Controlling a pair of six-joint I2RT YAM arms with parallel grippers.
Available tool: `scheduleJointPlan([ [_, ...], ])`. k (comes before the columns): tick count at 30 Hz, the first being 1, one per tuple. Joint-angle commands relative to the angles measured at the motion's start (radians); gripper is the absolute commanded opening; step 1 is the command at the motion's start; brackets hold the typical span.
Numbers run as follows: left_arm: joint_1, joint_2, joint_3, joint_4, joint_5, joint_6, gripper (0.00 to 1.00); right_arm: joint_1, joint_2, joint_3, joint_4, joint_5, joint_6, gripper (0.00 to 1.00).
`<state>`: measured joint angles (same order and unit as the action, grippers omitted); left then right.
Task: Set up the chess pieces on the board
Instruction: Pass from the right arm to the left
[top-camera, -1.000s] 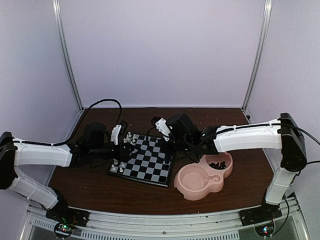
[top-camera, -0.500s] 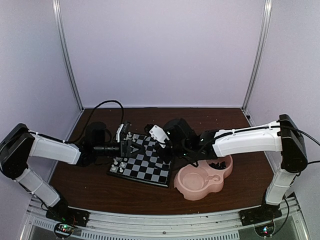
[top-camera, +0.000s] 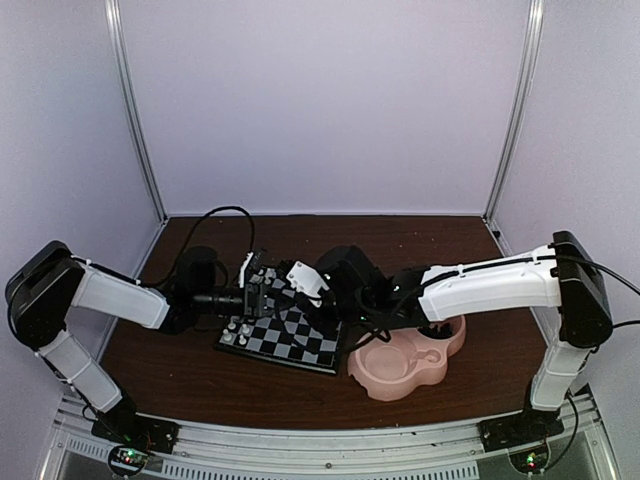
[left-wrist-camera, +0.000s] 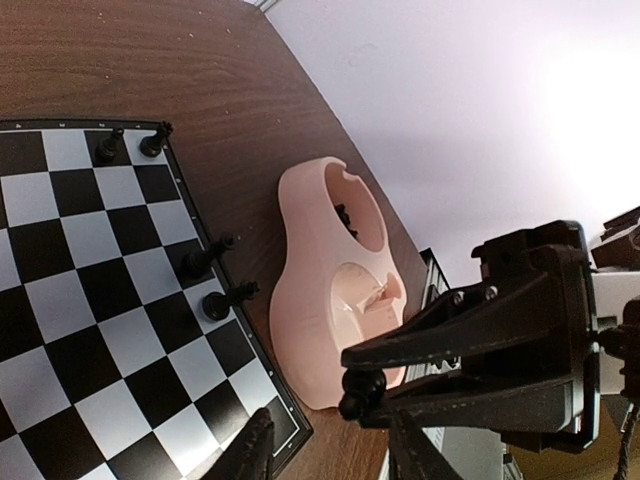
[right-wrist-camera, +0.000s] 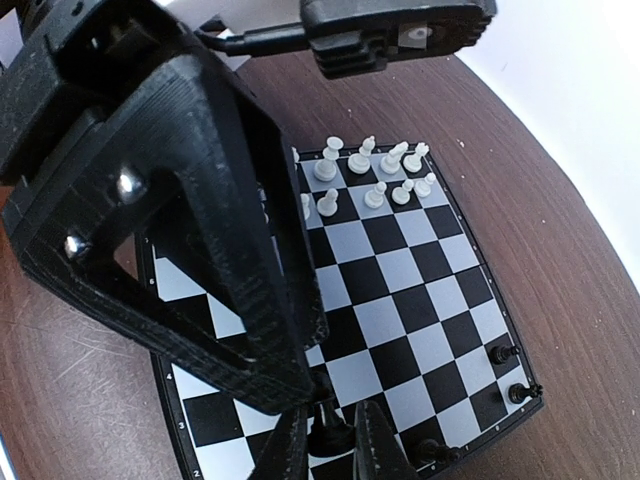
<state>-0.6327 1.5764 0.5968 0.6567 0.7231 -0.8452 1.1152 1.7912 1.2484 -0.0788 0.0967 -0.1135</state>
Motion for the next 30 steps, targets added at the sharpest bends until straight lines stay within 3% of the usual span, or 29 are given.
scheduleJointPlan([
  [1, 0.005, 0.001, 0.029, 0.060, 0.027, -0.012, 0.40, 0.015, 0.022, 0.037, -0.011, 0.003, -0.021, 0.12],
  [17, 0.005, 0.032, 0.040, 0.082, 0.057, -0.035, 0.31, 0.034, 0.043, 0.048, -0.004, 0.029, -0.025, 0.12],
  [22, 0.005, 0.050, 0.046, 0.095, 0.071, -0.045, 0.24, 0.036, 0.045, 0.045, 0.003, 0.042, -0.024, 0.11],
  [30, 0.005, 0.048, 0.045, 0.105, 0.078, -0.051, 0.25, 0.036, 0.037, 0.032, 0.025, 0.071, -0.016, 0.11],
])
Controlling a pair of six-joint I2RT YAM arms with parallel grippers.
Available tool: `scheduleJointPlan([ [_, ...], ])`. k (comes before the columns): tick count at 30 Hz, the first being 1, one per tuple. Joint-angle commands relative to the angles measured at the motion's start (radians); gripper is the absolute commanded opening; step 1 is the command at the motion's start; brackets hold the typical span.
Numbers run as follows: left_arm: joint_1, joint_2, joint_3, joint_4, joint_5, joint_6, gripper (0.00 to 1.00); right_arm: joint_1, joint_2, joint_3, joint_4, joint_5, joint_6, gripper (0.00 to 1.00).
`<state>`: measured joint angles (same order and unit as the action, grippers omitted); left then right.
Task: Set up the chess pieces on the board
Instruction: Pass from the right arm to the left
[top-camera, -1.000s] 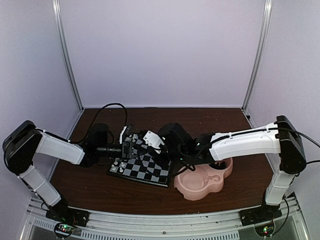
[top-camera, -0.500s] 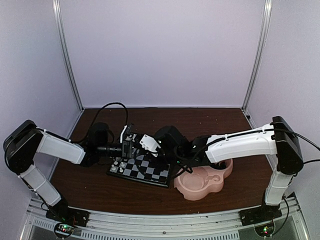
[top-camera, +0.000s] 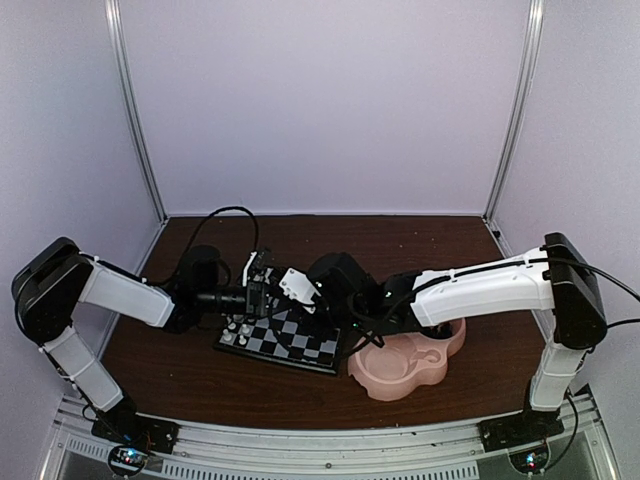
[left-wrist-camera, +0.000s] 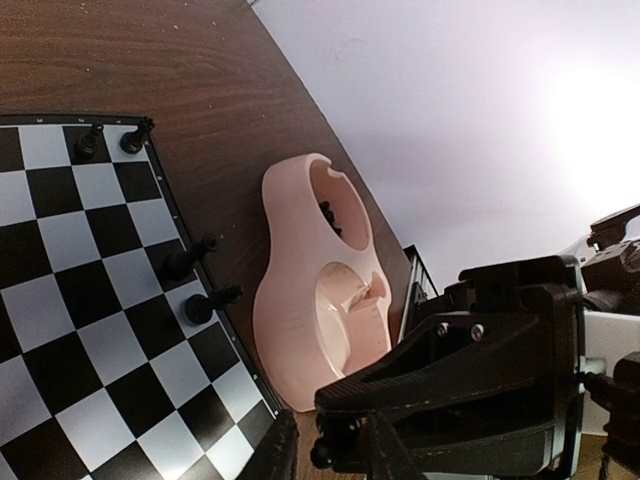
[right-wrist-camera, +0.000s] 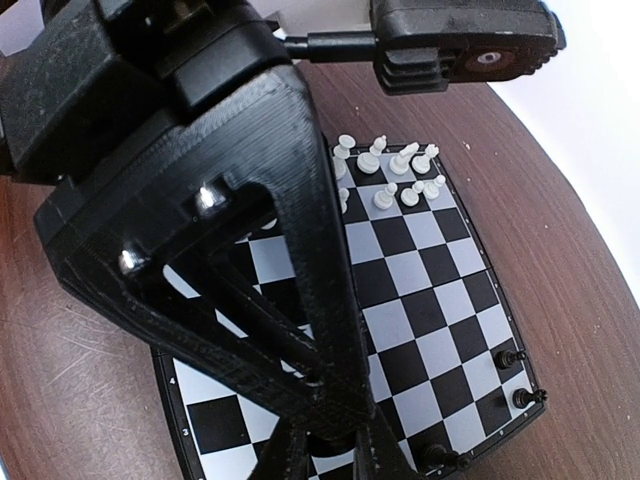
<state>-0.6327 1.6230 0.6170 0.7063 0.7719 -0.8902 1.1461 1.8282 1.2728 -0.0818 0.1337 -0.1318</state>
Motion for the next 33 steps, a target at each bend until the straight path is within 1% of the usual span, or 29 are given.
scheduleJointPlan([
  [1, 0.005, 0.003, 0.024, 0.057, 0.030, -0.006, 0.24, 0.004, 0.002, 0.009, 0.028, 0.034, 0.001, 0.11],
  [6, 0.005, 0.001, 0.026, 0.059, 0.035, -0.004, 0.13, 0.004, 0.009, 0.013, 0.028, 0.041, 0.003, 0.11],
  [15, 0.005, -0.008, 0.025, 0.049, 0.032, 0.005, 0.00, 0.004, 0.020, 0.017, 0.026, 0.071, 0.005, 0.13],
  [16, 0.005, -0.010, 0.025, 0.044, 0.031, 0.009, 0.00, 0.004, 0.022, 0.019, 0.023, 0.073, 0.007, 0.15],
  [19, 0.005, -0.021, 0.028, 0.006, 0.015, 0.031, 0.00, 0.006, 0.025, 0.022, 0.017, 0.071, 0.007, 0.28],
  [21, 0.005, -0.036, 0.033, -0.046, -0.006, 0.062, 0.00, 0.005, 0.022, 0.022, 0.016, 0.063, 0.006, 0.33],
  [27, 0.001, -0.099, 0.071, -0.301, -0.135, 0.201, 0.00, 0.004, -0.031, -0.004, 0.022, 0.055, 0.011, 0.51],
  [30, -0.012, -0.121, 0.087, -0.376, -0.189, 0.246, 0.00, 0.004, -0.083, -0.031, 0.038, 0.051, 0.019, 0.57],
  [33, -0.026, -0.135, 0.109, -0.454, -0.248, 0.294, 0.00, 0.004, -0.146, -0.074, 0.066, 0.059, 0.034, 0.60],
])
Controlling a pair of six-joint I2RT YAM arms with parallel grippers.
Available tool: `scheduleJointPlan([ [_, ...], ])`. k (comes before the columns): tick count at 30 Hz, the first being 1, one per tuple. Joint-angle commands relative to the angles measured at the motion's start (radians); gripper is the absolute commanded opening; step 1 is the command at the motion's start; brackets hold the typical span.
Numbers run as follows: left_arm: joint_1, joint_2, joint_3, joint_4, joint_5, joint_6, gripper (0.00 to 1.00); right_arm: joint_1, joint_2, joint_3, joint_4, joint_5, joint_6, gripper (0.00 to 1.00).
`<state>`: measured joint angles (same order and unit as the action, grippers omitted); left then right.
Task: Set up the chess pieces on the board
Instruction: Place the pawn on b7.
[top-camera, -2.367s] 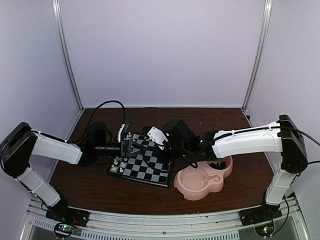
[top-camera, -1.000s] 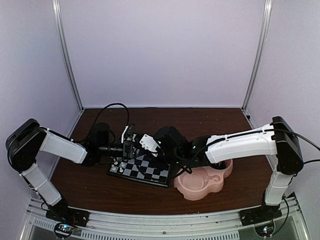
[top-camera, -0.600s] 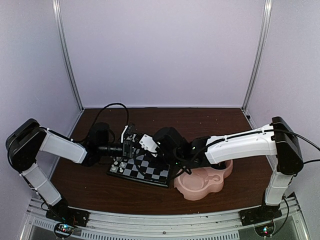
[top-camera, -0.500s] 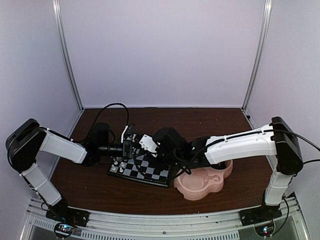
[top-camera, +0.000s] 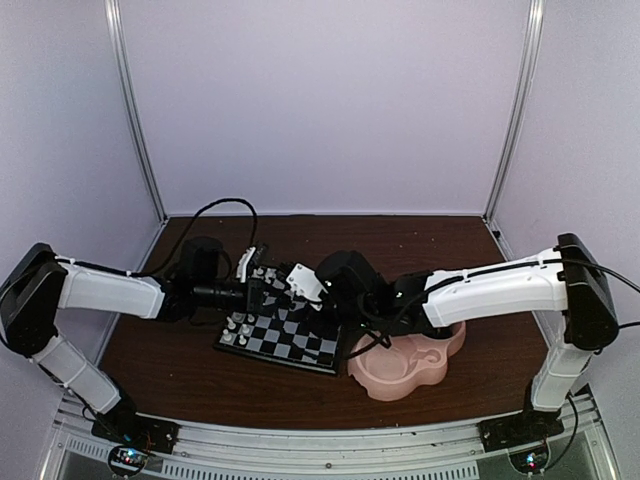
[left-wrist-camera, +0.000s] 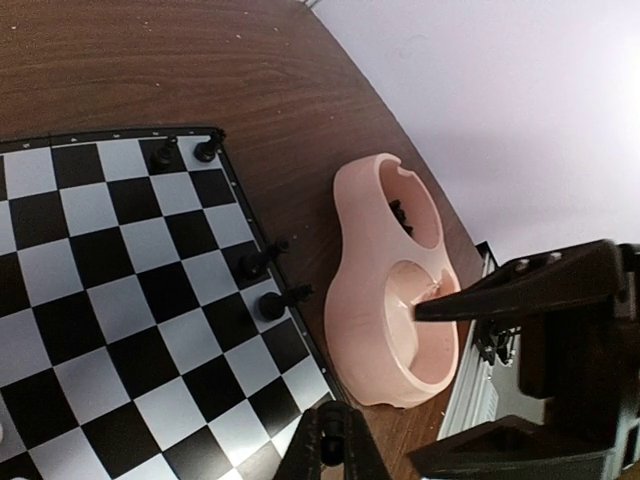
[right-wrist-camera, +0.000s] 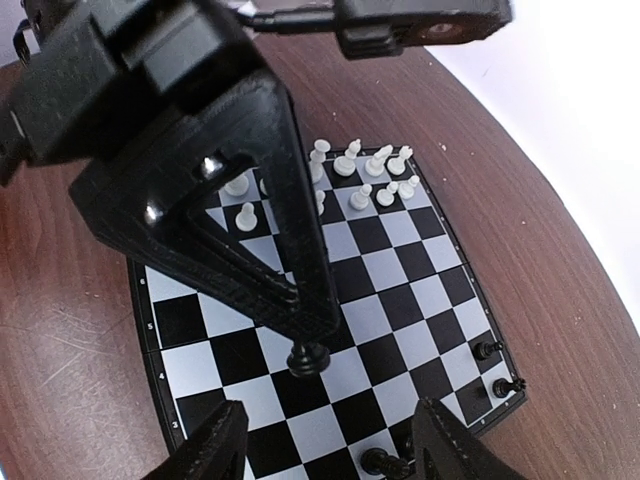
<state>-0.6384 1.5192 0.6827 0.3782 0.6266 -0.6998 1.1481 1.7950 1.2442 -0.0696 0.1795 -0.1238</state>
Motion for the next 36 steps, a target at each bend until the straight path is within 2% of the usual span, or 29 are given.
scheduleJointPlan([
  [1, -0.027, -0.034, 0.050, -0.150, -0.131, 0.117, 0.00, 0.002, -0.139, -0.062, 0.065, 0.020, 0.032, 0.60],
  [4, -0.060, -0.037, 0.088, -0.255, -0.251, 0.180, 0.00, 0.002, -0.213, -0.111, 0.067, 0.067, 0.063, 0.60],
  [7, -0.145, -0.035, 0.147, -0.366, -0.432, 0.273, 0.00, 0.001, -0.285, -0.152, 0.061, 0.150, 0.122, 0.60],
  [10, -0.219, -0.005, 0.196, -0.441, -0.537, 0.321, 0.00, 0.001, -0.362, -0.216, 0.059, 0.208, 0.193, 0.60],
  [16, -0.236, 0.085, 0.294, -0.497, -0.611, 0.339, 0.00, -0.006, -0.448, -0.372, 0.187, 0.454, 0.249, 0.62],
  [28, -0.232, 0.311, 0.601, -0.551, -0.805, 0.384, 0.00, -0.028, -0.501, -0.420, 0.182, 0.535, 0.305, 0.63],
  [36, -0.220, 0.424, 0.701, -0.522, -0.777, 0.412, 0.00, -0.067, -0.494, -0.452, 0.192, 0.546, 0.365, 0.68],
])
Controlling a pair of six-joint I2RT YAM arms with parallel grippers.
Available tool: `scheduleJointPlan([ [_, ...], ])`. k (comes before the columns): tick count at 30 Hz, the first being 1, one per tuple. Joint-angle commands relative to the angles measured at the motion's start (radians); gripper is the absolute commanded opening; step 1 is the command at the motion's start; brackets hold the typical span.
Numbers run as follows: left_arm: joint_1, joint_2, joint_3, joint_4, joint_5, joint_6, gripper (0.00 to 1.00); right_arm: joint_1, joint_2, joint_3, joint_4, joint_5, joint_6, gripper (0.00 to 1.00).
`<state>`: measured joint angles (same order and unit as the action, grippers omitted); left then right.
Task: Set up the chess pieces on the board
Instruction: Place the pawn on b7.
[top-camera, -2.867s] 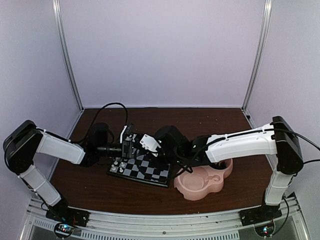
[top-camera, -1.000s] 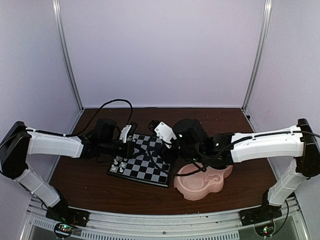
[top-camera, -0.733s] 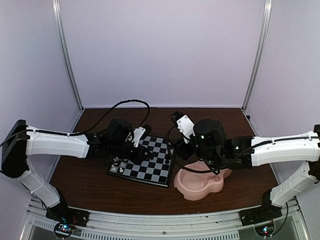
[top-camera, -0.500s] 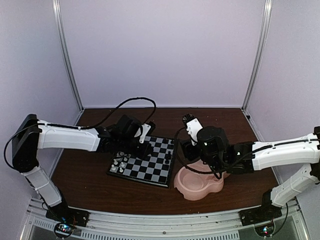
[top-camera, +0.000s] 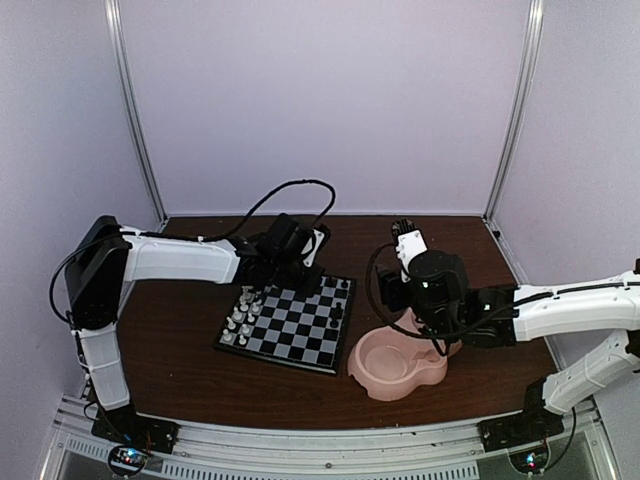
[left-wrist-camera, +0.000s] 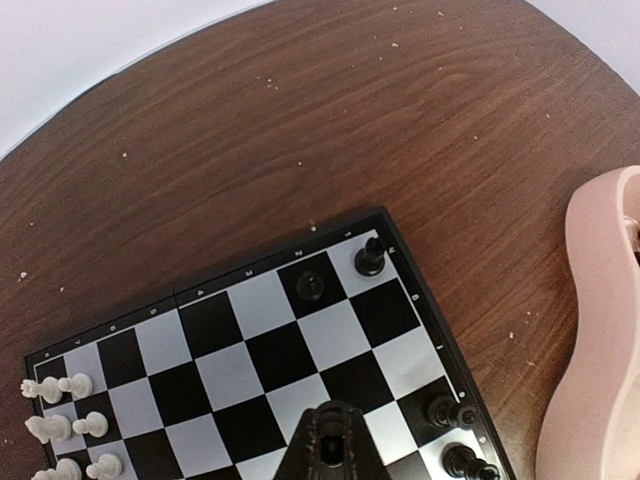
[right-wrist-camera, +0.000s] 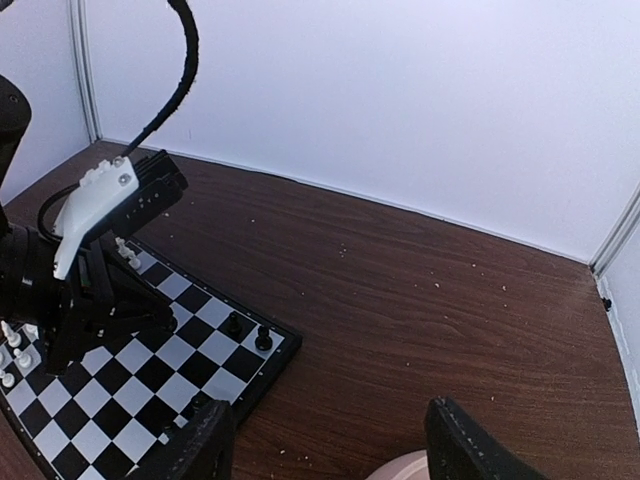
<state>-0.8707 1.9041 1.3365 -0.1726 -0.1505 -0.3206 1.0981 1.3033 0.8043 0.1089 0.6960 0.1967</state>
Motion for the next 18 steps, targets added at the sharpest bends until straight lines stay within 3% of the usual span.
scheduleJointPlan([
  [1, 0.016, 0.051, 0.052, 0.033, 0.009, 0.036, 0.00, -0.021, 0.000, -0.013, 0.011, 0.031, 0.052, 0.67],
  [18, 0.065, 0.168, 0.196, -0.074, 0.131, 0.055, 0.00, -0.061, -0.033, -0.038, 0.004, 0.044, 0.092, 0.67],
])
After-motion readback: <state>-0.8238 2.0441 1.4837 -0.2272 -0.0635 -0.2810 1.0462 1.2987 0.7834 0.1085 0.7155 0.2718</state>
